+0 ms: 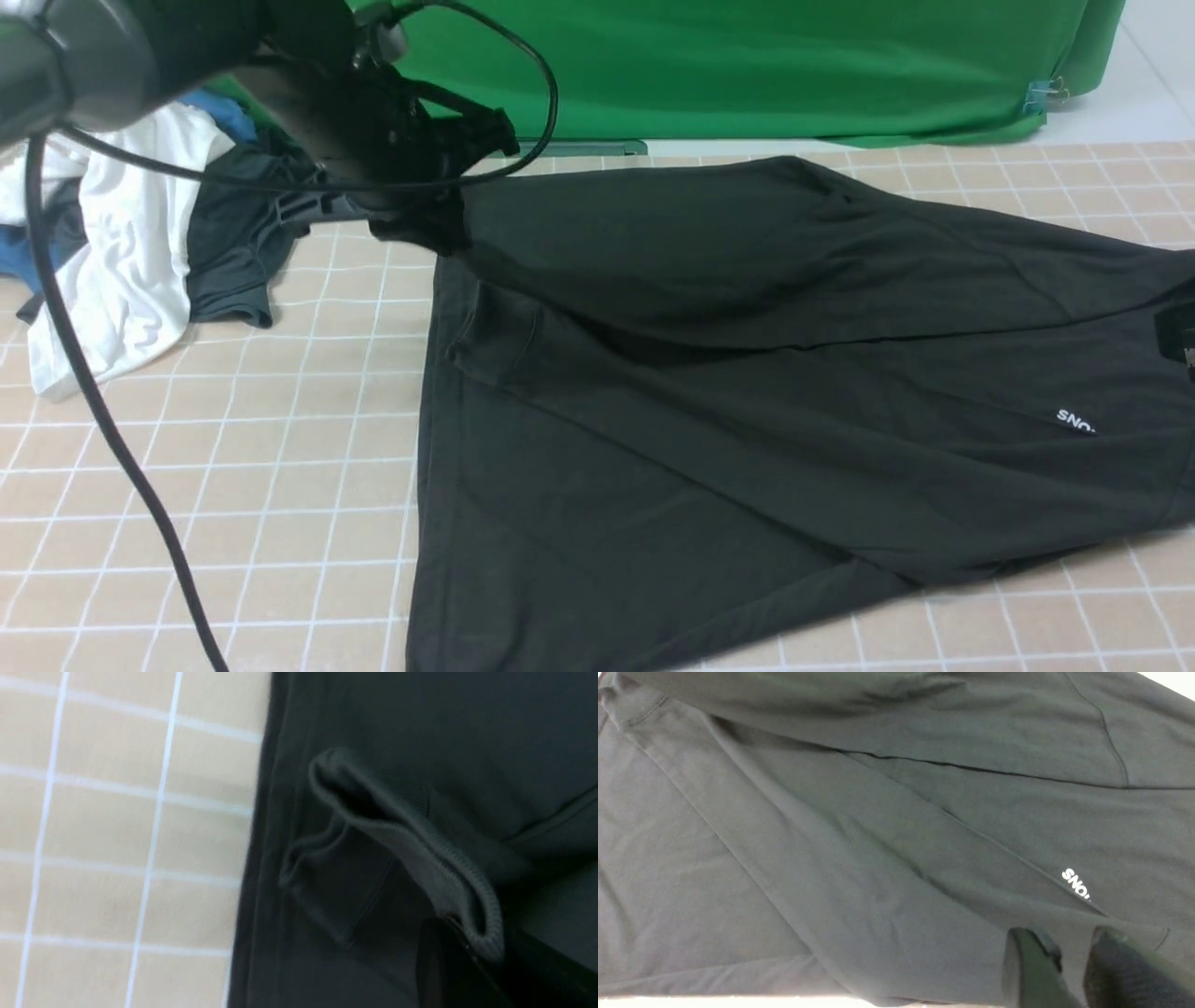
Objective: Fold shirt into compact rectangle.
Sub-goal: 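Fold the left side of the dark shirt inward over its body with the left gripper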
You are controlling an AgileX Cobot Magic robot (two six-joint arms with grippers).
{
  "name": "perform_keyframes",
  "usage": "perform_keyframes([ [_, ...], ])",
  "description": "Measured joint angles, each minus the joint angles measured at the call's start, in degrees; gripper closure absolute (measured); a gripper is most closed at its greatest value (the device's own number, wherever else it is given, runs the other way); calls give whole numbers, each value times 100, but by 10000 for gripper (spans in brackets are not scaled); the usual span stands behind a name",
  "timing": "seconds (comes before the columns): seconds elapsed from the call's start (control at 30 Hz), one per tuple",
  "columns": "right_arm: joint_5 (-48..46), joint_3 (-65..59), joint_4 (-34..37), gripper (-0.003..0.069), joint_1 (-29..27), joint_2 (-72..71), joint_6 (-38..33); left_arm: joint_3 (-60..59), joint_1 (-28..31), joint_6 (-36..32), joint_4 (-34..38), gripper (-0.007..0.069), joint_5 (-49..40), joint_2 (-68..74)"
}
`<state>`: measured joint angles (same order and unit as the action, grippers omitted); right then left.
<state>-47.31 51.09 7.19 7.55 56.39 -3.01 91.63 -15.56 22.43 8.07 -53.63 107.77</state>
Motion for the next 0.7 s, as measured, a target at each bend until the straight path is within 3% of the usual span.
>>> perform_keyframes([
  [0.3, -5, 0, 0, 450, 0, 0, 0, -1184, 0, 142, -8, 582, 0, 36],
  [0.43, 14, 0, 0, 450, 0, 0, 0, -1427, 0, 58, 176, 492, 124, 42],
  [0.7, 36, 0, 0, 450, 0, 0, 0, -781, 0, -502, 1004, 169, -940, 36],
])
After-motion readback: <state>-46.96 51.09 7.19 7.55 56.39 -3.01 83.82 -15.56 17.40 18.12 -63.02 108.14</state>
